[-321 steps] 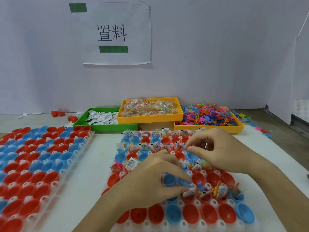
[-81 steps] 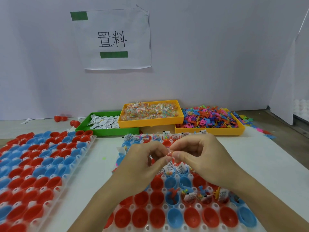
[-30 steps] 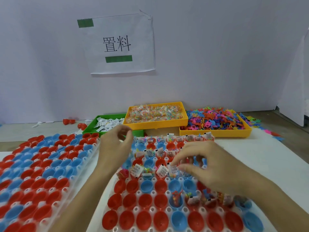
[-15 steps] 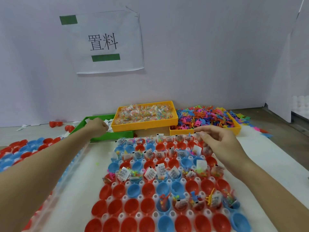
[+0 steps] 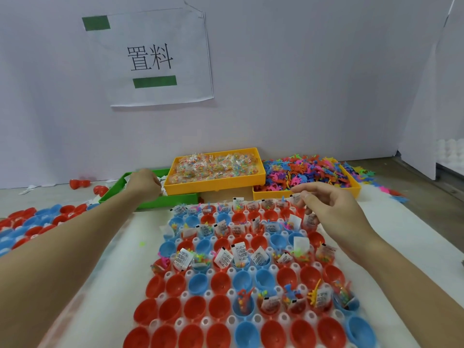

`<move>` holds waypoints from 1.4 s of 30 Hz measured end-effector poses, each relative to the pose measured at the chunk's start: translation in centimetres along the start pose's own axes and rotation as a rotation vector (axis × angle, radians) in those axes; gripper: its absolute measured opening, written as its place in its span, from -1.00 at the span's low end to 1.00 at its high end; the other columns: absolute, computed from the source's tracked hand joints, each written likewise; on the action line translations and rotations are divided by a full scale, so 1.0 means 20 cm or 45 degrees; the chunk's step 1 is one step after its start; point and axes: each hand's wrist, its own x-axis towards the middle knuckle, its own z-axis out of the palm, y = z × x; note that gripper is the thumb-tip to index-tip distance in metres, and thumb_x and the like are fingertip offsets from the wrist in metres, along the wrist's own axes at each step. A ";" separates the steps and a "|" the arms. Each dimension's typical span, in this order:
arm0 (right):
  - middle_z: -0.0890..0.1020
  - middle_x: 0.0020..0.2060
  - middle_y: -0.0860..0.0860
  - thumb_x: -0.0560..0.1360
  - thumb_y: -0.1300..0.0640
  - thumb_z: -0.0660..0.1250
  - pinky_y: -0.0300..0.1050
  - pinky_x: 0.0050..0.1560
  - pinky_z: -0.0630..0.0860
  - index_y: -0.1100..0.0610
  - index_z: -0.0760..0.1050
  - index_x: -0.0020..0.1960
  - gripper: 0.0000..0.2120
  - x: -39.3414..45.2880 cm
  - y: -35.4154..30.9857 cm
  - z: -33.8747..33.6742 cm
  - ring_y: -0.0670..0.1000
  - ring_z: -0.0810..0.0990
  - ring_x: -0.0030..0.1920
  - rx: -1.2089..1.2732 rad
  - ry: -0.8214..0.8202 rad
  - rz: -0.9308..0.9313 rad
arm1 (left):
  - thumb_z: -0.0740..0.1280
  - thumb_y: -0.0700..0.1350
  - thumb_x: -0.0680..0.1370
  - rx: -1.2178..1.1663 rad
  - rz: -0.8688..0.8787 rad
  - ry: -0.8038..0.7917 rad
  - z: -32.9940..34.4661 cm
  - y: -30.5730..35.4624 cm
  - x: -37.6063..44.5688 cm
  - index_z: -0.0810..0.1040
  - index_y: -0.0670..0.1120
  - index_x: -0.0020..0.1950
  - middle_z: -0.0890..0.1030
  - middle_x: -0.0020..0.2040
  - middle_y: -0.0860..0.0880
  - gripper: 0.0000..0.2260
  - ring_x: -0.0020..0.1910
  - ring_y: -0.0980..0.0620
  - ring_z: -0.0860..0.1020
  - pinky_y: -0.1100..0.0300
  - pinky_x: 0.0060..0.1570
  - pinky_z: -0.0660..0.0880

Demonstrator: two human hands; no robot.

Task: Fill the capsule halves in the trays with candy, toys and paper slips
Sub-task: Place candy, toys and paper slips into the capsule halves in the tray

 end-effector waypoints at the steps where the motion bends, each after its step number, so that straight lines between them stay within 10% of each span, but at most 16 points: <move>1: 0.67 -0.30 -0.15 0.63 0.20 0.27 -0.41 -0.35 0.47 -0.06 0.65 -0.01 -0.76 0.00 0.00 0.00 -0.23 0.59 -0.29 -0.004 -0.001 -0.005 | 0.35 -0.38 0.52 -0.035 0.000 0.018 0.00 0.00 0.00 0.66 -0.26 0.06 0.61 -0.06 -0.21 -0.83 -0.12 -0.12 0.55 0.04 -0.14 0.53; 8: 0.68 -0.27 -0.16 0.63 0.20 0.27 -0.40 -0.34 0.50 -0.08 0.65 0.00 -0.76 -0.01 0.00 0.01 -0.22 0.59 -0.28 -0.033 0.015 -0.032 | 0.20 -0.37 0.59 -0.051 0.071 0.086 -0.01 -0.03 0.00 0.48 -0.21 -0.25 0.47 -0.29 -0.16 -0.76 -0.28 -0.09 0.40 0.07 -0.26 0.35; 25: 0.69 -0.19 -0.16 0.63 0.15 0.27 -0.24 -0.14 0.54 -0.13 0.65 -0.03 -0.75 -0.02 -0.01 0.02 -0.18 0.63 -0.12 -0.127 -0.011 -0.039 | 0.41 -0.17 0.48 -0.677 0.155 0.627 -0.13 0.07 -0.32 0.65 -0.14 -0.13 0.64 -0.24 -0.05 -0.95 -0.33 0.15 0.51 0.37 -0.33 0.36; 42: 0.69 -0.22 -0.13 0.62 0.22 0.28 -0.45 -0.21 0.50 -0.11 0.64 -0.03 -0.73 -0.04 -0.07 0.03 -0.19 0.63 -0.13 -0.175 -0.033 -0.171 | 0.41 -0.31 0.45 -0.981 0.856 -0.620 -0.16 0.22 -1.07 0.67 -0.04 -0.10 0.65 -0.22 -0.11 -0.82 -0.26 -0.05 0.59 -0.02 -0.13 0.58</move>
